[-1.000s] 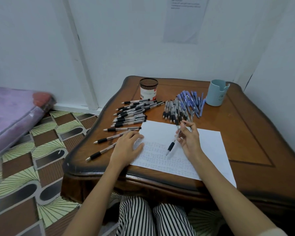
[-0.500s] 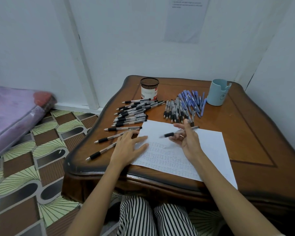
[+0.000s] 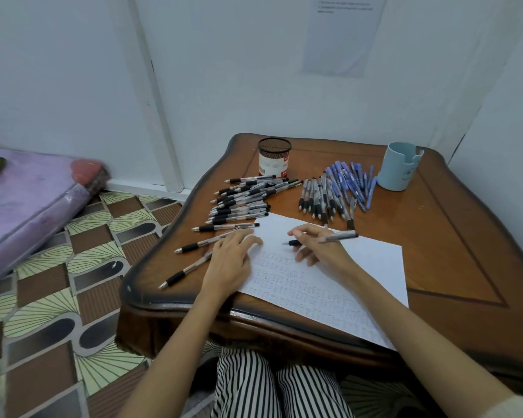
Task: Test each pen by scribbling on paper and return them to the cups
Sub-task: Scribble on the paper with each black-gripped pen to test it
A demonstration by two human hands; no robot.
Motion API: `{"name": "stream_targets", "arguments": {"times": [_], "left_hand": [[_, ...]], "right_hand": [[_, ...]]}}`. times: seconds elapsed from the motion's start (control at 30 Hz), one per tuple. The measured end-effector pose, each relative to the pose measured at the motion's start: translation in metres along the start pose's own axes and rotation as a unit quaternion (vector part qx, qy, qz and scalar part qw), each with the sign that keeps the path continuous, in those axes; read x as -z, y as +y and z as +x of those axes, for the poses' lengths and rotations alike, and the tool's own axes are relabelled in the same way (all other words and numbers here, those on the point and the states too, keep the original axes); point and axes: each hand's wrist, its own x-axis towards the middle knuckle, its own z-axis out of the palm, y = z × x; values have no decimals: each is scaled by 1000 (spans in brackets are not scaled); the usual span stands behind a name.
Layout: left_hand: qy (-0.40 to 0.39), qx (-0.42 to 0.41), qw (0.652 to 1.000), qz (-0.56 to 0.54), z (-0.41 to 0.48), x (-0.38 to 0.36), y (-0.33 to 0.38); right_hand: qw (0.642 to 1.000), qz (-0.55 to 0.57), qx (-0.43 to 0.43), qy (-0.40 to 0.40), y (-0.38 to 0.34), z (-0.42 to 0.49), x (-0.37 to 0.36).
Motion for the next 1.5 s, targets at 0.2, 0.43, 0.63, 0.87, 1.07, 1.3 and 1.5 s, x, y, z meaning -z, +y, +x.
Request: {"name": "stream_targets", "arguments": {"times": [0.2, 0.43, 0.63, 0.87, 1.07, 1.3, 1.5], "left_hand": [[-19, -1, 1000, 16, -3, 3, 3], [-33, 6, 999, 42, -1, 1, 0], [-99, -1, 993, 66, 2, 2, 0], [-119, 10, 990, 70, 2, 6, 4], [-119, 14, 991, 60, 2, 6, 4], [-113, 17, 992, 57, 3, 4, 2], [-98, 16, 994, 39, 1, 2, 0]], "right_hand": [[999, -9, 17, 49, -3, 0, -8], [975, -112, 72, 178, 5, 3, -26], [980, -105, 100, 140, 9, 2, -27], [981, -108, 106, 120, 9, 2, -27], [976, -133, 109, 131, 8, 1, -30], [971, -133, 119, 159, 10, 2, -28], [972, -132, 114, 156, 11, 3, -27]]}}
